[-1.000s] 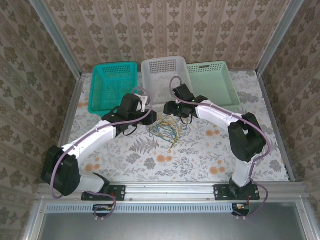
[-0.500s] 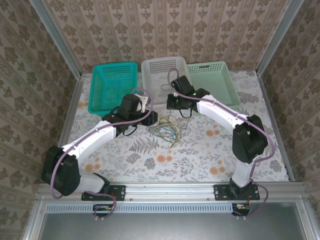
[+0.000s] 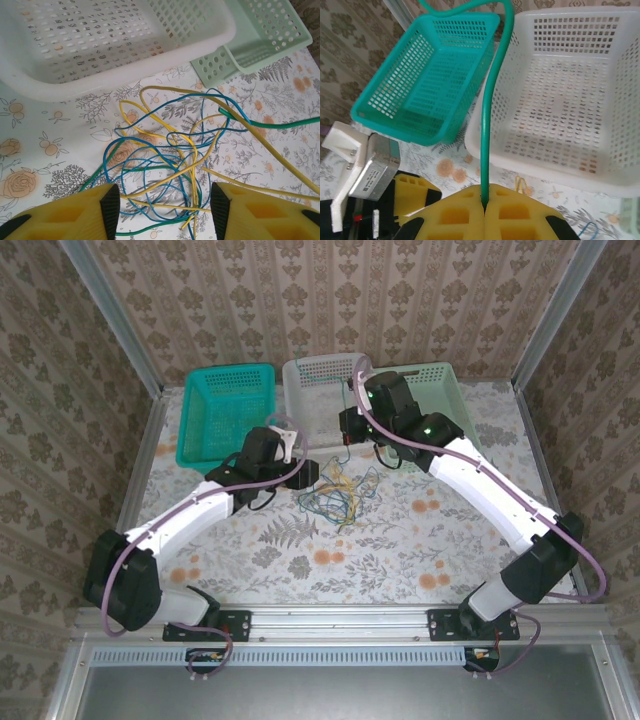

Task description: Untangle the cables

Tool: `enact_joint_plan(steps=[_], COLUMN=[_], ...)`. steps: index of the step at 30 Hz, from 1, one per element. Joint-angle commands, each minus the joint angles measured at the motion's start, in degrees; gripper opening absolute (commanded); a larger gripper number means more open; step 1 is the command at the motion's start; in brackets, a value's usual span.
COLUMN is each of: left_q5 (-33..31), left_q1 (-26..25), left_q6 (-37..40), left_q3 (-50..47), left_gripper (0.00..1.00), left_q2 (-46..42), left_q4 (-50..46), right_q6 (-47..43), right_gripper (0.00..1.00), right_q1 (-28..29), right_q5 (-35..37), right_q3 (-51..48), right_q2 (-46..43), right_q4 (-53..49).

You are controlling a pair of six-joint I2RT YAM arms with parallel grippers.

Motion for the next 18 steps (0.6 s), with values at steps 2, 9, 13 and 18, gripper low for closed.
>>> enact_joint_plan(steps=[2,9,13,18], left_q5=[0.8,0.7,2.5,6.5], left_q1=[-1.2,-1.6,-1.9,-3.6], left_q6=[0.8,0.5,1.1,3.0], left_q3=[2.5,4.9,5.1,6.5], left_gripper=[0.57,0.63,0.63,0.63], left_q2=[1.4,3.3,5.1,8.4], left_q4=[2.3,3.7,4.9,6.8], right_q6=[-5.2,-7.2,-8.9,-13.1], right_gripper=[0.0,0.0,0.0,0.0], right_q1=[-0.1,0.6,-0.5,0.2], right_q5=[-0.6,-5.9,-9.2,-2.8], right_q3=[6.0,5.4,5.5,5.8], right_q2=[1.9,2.7,1.8,1.5], right_q4=[-8.2,-13.1,-17.5,-23.0])
